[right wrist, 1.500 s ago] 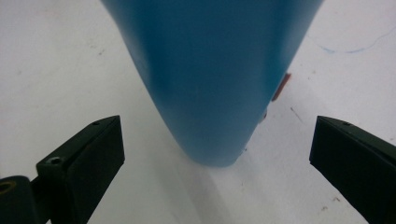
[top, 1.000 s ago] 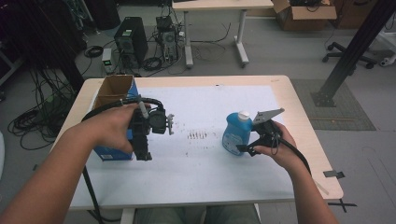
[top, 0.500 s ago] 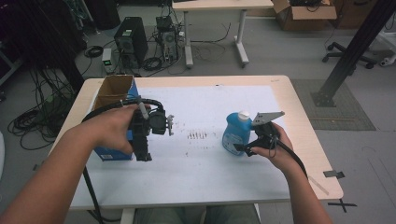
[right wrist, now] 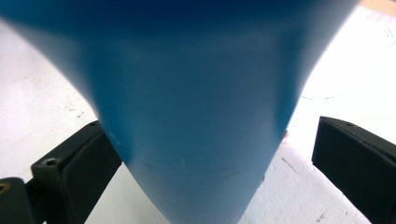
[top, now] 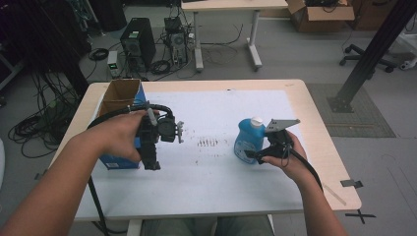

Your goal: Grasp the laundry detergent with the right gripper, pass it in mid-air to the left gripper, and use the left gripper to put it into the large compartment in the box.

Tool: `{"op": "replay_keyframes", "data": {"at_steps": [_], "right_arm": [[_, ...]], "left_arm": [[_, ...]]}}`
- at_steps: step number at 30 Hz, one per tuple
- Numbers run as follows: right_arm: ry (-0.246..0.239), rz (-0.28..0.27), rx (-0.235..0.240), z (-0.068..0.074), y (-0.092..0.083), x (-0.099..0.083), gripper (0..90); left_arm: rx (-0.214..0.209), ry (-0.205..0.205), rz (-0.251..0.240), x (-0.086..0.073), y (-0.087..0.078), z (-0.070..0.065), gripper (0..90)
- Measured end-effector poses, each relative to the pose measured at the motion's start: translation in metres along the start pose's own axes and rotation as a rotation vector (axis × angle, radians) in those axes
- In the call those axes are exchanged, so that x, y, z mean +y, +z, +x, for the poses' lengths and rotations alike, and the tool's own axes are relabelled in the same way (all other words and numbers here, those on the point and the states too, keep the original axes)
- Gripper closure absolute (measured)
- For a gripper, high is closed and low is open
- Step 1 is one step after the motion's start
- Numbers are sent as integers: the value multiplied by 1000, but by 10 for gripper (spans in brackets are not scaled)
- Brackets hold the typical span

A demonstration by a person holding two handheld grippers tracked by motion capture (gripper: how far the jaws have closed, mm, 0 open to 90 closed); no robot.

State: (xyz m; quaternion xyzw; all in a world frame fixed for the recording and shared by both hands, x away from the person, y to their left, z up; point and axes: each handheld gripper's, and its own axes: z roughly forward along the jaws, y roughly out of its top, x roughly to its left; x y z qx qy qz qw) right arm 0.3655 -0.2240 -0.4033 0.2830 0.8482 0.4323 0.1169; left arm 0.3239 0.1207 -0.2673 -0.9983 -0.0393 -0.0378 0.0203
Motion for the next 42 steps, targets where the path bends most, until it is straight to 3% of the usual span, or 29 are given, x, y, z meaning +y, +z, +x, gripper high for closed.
{"op": "replay_keyframes", "data": {"at_steps": [24,42], "right_arm": [[11,-44,-1,2,2,-3,19],[6,-70,-29,5,2,-3,175]], "left_arm": [[-5,0,-1,2,2,-1,2],[-3,-5,-4,1,2,-3,2]]}}
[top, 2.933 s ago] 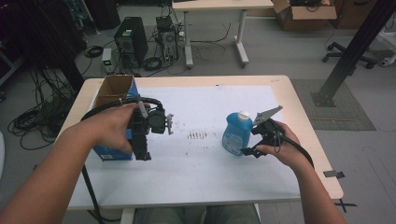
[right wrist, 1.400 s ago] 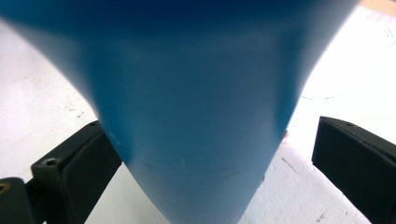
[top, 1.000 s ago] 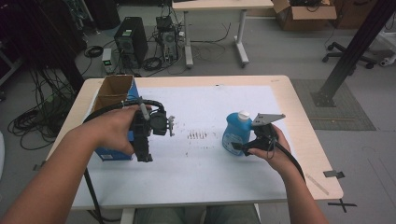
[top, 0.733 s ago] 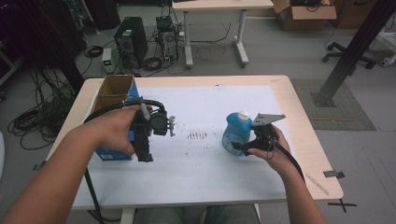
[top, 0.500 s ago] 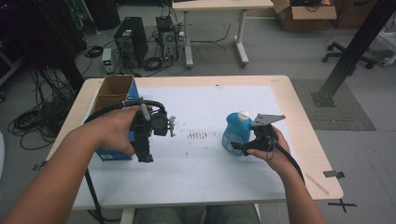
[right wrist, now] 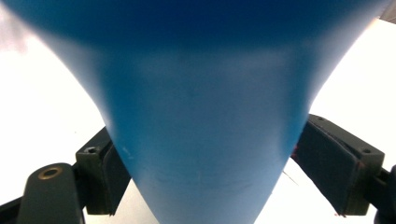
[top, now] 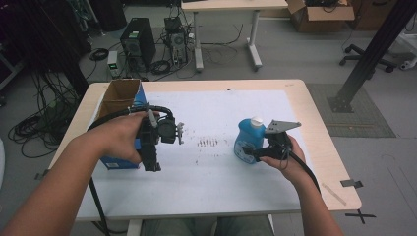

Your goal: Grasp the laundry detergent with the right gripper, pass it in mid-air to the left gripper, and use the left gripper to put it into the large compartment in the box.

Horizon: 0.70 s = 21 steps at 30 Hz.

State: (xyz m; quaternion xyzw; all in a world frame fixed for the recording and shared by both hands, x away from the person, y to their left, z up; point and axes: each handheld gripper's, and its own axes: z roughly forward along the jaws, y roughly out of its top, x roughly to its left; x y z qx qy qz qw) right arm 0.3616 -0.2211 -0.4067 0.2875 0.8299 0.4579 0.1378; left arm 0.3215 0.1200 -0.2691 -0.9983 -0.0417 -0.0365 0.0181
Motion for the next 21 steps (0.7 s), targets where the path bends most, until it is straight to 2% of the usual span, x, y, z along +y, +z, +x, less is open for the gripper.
{"op": "replay_keyframes", "data": {"at_steps": [11,18,21], "right_arm": [[-10,-6,-8,1,0,0,253],[-8,-9,-6,2,0,0,270],[-11,-5,-6,2,0,0,314]], "left_arm": [[1,-1,2,0,0,0,2],[0,0,2,0,0,0,2],[0,0,2,0,0,0,2]]}}
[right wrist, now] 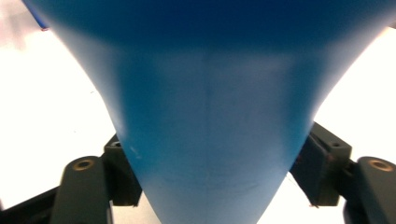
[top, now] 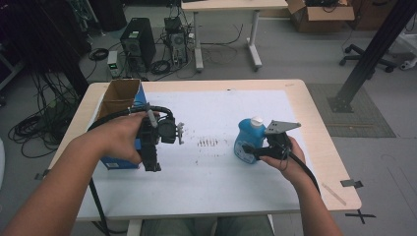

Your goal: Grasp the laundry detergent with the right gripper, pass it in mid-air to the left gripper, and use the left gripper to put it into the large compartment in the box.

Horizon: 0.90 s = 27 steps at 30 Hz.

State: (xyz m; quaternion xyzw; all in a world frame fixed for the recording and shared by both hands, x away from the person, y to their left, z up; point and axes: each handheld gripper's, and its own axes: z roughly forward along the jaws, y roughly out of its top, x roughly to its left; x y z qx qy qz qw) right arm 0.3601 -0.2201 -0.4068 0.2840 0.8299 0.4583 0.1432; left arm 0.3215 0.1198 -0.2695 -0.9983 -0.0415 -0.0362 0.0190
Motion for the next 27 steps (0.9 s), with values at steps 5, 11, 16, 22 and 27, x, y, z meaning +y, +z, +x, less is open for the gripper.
{"op": "replay_keyframes", "data": {"at_steps": [5,11,16,22,27], "right_arm": [[-10,4,2,1,1,0,382],[-33,0,10,2,1,0,434],[-54,4,11,3,0,1,454],[-50,-22,30,2,-3,5,465],[-81,-35,47,3,-20,22,467]], "left_arm": [[2,-1,-2,-1,0,0,2],[3,1,-2,0,0,0,2],[6,3,-7,1,-1,-1,2],[9,6,-10,3,-4,0,2],[12,10,-9,5,-8,1,2]]}}
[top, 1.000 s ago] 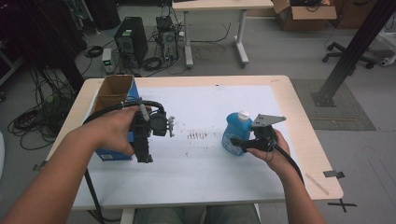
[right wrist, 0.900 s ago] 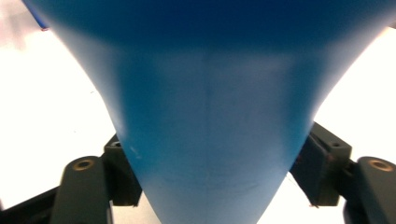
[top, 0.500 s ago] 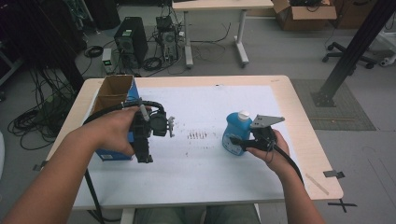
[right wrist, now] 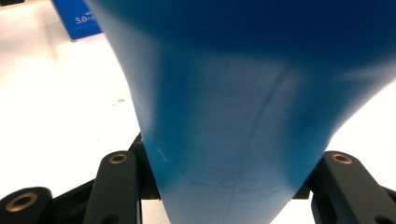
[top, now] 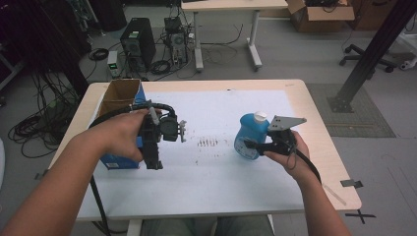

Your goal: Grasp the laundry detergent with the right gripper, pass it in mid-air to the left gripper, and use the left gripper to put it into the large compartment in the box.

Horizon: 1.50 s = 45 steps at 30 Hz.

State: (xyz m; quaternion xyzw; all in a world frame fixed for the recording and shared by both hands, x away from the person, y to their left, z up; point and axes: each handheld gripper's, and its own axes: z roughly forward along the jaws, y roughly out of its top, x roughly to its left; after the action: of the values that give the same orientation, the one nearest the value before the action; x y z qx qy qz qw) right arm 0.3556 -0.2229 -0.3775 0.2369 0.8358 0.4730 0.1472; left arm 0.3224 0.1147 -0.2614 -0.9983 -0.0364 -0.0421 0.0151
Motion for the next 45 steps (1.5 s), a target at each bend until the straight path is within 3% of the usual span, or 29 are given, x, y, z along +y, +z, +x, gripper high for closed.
{"op": "replay_keyframes", "data": {"at_steps": [12,15,21,30,45], "right_arm": [[-55,25,70,8,-33,33,470],[-64,32,76,10,-37,38,470],[-109,55,130,17,-42,44,471],[-177,74,219,31,-30,47,471],[-210,60,331,49,8,46,469]], "left_arm": [[13,-3,-18,1,-22,3,2],[13,10,-18,5,-26,2,2],[10,35,-27,15,-34,0,2],[-3,50,-16,25,-38,-1,2],[6,68,-33,39,-41,-4,2]]}}
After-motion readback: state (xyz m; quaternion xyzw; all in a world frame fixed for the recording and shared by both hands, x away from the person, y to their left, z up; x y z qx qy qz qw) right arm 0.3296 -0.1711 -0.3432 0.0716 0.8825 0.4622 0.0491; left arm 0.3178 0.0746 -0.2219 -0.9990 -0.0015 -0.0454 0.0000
